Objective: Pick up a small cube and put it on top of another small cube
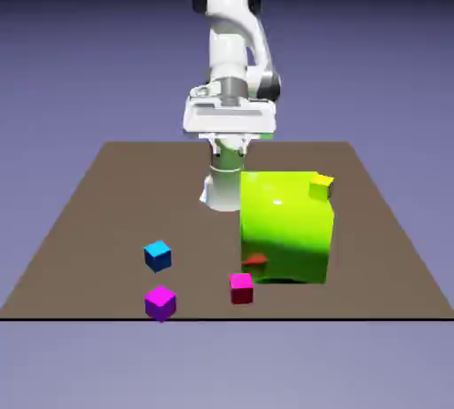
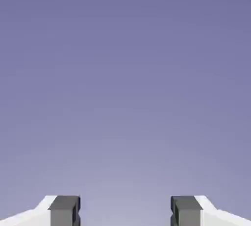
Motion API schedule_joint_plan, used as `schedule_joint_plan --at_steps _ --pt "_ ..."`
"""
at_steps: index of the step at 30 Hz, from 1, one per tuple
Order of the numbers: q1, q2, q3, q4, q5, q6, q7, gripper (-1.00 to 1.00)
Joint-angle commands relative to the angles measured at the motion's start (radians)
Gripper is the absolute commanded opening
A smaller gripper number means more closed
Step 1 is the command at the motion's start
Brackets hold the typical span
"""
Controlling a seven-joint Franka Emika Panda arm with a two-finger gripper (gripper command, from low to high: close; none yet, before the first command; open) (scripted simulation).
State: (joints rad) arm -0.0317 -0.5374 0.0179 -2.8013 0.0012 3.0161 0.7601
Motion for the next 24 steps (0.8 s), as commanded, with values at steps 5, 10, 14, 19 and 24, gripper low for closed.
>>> schedule_joint_plan --at_steps 5,10,14,19,24 --pt "-0.181 0.135 0.074 0.036 0.005 -0.087 0.079 0.00" --pt "-0.362 0.271 0.149 0.072 0.010 -0.173 0.158 0.00" --pt "-0.507 0.379 0.208 0.101 0.014 -0.242 0.221 0.00" --pt "-0.689 0.514 0.282 0.137 0.019 -0.329 0.300 0.00" --pt "-0.870 0.650 0.356 0.173 0.024 -0.415 0.379 0.00"
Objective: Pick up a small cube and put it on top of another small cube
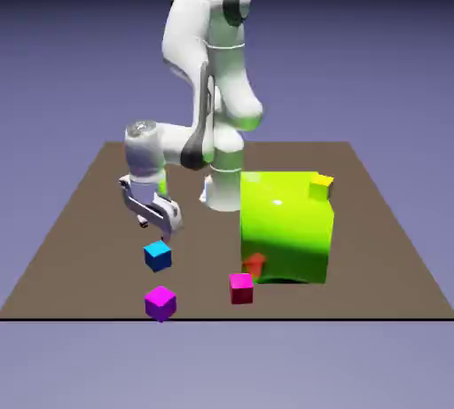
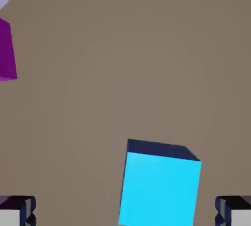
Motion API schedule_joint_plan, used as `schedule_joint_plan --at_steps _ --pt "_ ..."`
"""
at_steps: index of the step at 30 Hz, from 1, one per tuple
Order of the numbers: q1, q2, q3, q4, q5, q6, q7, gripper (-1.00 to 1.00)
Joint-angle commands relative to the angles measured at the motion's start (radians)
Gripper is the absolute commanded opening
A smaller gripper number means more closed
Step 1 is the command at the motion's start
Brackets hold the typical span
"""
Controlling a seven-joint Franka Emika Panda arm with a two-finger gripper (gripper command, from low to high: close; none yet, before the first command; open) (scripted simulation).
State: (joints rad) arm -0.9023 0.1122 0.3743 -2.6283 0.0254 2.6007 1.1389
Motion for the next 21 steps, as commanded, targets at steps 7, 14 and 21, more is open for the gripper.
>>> schedule_joint_plan --at_steps 7,14,21 --pt "0.058 0.196 -0.087 0.013 -0.102 0.158 0.080 0.00" --pt "0.010 0.083 -0.028 0.007 -0.039 0.054 0.036 -1.00" --pt "0.166 0.031 0.028 0.096 0.014 -0.075 0.144 -1.00"
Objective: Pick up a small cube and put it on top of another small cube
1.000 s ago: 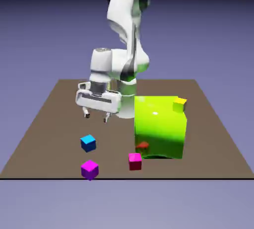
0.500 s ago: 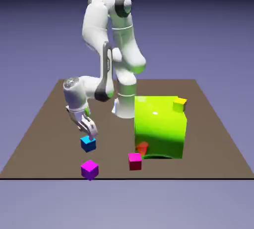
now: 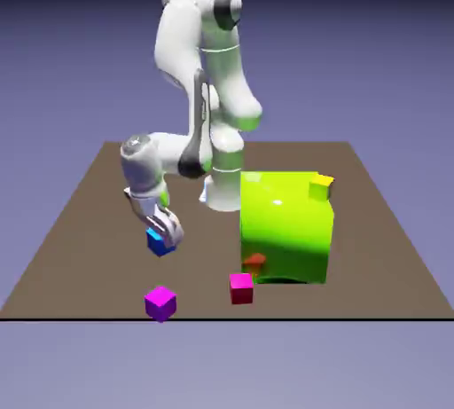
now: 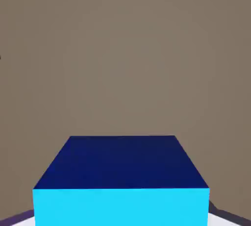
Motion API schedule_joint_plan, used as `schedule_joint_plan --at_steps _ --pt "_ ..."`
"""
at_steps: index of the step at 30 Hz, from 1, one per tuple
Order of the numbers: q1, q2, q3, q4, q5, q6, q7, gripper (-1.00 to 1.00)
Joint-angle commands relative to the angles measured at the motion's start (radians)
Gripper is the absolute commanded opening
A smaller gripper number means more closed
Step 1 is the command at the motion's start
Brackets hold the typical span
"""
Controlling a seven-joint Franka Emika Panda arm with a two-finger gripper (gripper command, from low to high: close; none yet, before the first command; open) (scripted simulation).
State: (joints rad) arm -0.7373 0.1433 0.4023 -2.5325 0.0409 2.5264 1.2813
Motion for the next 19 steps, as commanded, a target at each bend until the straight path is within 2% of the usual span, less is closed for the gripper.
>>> schedule_joint_plan --at_steps 1,9,11,16,17,19 --pt "0.037 0.003 0.004 0.018 0.001 -0.013 0.028 -1.00" --pt "0.327 0.029 0.034 0.162 0.022 -0.116 0.239 -1.00" --pt "0.328 0.029 0.034 0.162 0.022 -0.116 0.240 -1.00" --pt "0.382 0.191 -0.021 0.143 -0.059 0.058 0.293 -1.00" --pt "0.382 0.191 -0.021 0.143 -0.059 0.058 0.293 1.00" --pt "0.370 0.155 -0.008 0.147 -0.041 0.019 0.281 1.00"
